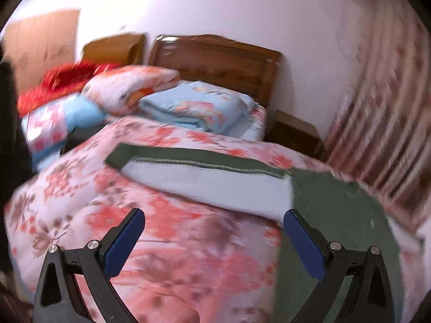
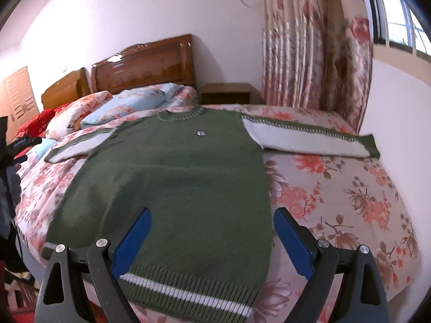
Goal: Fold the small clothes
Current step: 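Move the right tool to the white sleeve cuff and grasp it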
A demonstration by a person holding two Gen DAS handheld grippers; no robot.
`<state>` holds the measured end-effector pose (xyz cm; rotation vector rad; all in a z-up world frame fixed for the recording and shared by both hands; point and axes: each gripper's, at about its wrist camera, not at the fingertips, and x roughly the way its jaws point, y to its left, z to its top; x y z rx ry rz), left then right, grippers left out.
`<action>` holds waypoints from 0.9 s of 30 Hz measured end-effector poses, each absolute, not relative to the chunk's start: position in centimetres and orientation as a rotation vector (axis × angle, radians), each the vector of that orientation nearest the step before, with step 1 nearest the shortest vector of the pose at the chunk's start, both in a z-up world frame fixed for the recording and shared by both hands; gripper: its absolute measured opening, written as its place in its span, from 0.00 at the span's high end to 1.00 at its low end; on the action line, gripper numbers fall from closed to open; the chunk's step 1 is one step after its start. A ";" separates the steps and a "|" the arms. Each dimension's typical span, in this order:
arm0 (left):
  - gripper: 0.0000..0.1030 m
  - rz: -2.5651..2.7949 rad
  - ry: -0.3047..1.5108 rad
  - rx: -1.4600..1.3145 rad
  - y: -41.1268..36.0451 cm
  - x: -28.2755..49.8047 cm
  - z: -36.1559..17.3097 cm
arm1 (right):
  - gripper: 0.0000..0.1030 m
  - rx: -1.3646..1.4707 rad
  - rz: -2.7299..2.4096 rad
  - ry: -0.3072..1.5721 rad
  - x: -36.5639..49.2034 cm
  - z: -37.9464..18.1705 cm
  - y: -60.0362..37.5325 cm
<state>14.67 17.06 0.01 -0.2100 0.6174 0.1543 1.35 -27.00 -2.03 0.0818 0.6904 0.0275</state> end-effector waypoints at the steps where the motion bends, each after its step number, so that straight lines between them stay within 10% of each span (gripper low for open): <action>1: 0.00 0.135 0.617 -0.165 15.3 15.0 0.0 | 0.09 0.092 0.022 0.707 2.0 -2.2 -27.3; 12: 0.00 -0.143 0.706 0.119 -2.9 21.1 -1.2 | 0.10 0.166 -0.129 0.799 8.6 -3.8 -33.4; 27: 0.00 -0.196 0.917 0.029 -5.6 27.2 -8.3 | 0.13 0.385 -0.428 0.796 12.4 -5.3 -46.8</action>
